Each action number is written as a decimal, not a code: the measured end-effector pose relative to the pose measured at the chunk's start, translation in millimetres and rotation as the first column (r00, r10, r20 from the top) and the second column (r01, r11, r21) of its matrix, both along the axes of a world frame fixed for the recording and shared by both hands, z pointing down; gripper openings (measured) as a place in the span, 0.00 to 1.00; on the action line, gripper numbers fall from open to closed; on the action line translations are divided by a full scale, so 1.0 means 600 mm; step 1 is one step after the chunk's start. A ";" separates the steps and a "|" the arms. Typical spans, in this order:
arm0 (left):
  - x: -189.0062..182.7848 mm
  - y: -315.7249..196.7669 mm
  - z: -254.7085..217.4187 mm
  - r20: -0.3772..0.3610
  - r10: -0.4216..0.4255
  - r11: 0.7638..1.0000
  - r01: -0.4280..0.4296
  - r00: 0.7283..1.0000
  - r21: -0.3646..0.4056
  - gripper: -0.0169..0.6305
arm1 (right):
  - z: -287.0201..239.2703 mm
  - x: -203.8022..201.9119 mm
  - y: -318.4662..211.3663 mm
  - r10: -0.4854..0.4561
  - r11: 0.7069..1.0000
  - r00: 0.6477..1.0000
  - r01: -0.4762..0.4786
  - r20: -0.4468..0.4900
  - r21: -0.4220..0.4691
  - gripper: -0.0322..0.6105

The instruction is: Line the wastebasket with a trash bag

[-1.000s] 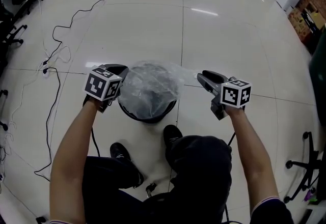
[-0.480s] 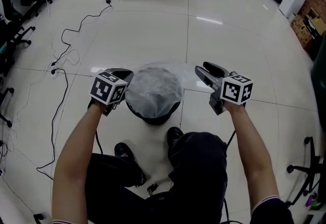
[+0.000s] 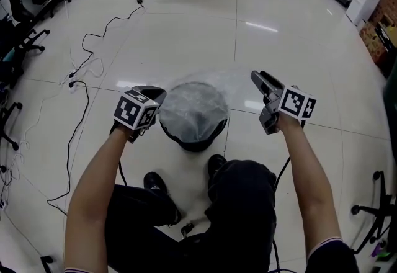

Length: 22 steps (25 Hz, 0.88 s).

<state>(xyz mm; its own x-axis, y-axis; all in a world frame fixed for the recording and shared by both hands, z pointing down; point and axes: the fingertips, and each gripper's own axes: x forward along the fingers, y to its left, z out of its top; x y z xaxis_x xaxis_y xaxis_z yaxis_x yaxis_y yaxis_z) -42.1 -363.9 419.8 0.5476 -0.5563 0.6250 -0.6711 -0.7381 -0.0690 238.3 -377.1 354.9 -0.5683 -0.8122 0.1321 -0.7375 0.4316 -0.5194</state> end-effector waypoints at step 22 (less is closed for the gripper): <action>0.011 0.010 -0.006 -0.037 0.039 0.999 -0.039 0.999 0.000 0.05 | 0.056 -0.163 -0.100 -0.394 0.912 0.717 0.384 -0.575 -0.146 0.45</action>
<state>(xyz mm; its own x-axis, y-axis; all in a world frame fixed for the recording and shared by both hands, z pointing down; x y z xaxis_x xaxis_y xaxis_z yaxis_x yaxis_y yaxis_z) -35.8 -358.1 415.9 0.5917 -0.5334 0.6045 -0.6438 -0.7639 -0.0439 140.3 -437.3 388.5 -0.6427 -0.5315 0.5517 -0.6649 0.7447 -0.0570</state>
